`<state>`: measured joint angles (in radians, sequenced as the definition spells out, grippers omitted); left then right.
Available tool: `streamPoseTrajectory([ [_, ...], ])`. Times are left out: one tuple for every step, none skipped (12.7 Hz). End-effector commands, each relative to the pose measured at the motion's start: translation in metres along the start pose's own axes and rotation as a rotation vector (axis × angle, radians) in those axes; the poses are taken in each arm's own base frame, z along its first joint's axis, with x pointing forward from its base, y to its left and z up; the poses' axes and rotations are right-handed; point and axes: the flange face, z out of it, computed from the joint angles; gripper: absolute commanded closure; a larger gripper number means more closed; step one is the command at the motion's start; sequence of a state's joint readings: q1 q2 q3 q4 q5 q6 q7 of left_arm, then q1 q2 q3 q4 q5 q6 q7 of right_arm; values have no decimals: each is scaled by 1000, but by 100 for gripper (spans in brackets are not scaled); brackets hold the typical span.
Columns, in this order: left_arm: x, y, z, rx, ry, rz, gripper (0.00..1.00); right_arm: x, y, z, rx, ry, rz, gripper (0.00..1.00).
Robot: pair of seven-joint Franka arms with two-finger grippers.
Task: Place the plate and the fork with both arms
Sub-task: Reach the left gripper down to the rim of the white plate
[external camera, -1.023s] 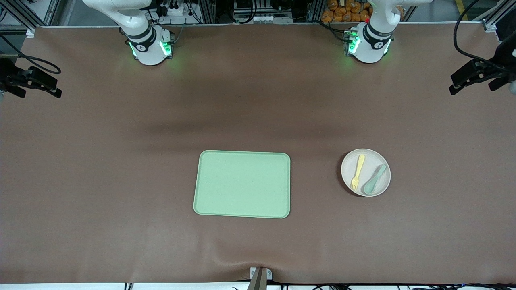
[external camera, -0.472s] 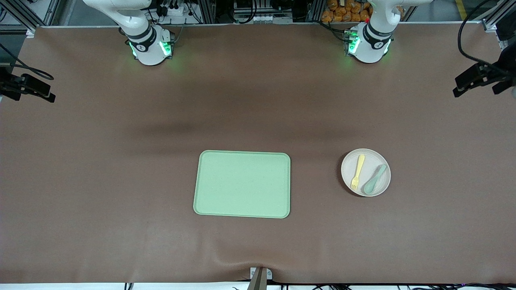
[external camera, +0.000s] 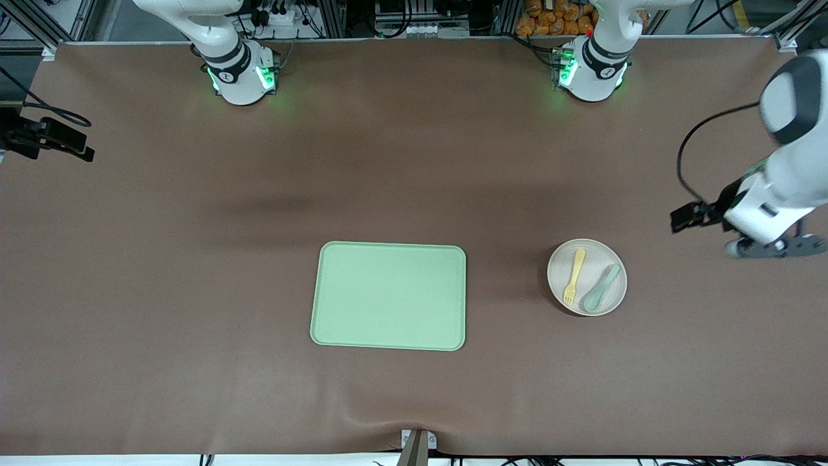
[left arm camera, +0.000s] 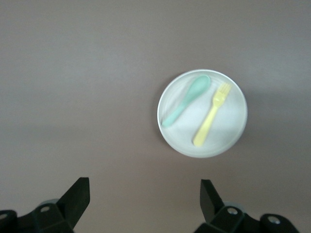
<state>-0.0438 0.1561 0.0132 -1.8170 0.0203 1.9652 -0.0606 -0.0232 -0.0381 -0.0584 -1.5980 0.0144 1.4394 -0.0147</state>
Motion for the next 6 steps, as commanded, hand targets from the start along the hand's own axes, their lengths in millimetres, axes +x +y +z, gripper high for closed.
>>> streamPoseTrajectory([
  [-4, 4, 62, -6, 58, 11, 0, 2, -9, 10, 8, -30, -14, 0],
  [2, 4, 87, -6, 58, 11, 0, 3, -9, 12, 8, -35, -14, 0],
  [6, 4, 109, -6, 60, 12, 0, 3, -10, 13, 8, -39, -15, 0],
  [9, 3, 130, -5, 48, 3, 0, 3, -10, 11, 8, -36, -14, 0],
  [11, 3, 147, -5, 38, -1, 0, 3, -10, 11, 9, -36, -16, 0],
  [12, 2, 162, -5, 32, 0, 10, 2, -8, 11, 10, -39, -14, 0],
])
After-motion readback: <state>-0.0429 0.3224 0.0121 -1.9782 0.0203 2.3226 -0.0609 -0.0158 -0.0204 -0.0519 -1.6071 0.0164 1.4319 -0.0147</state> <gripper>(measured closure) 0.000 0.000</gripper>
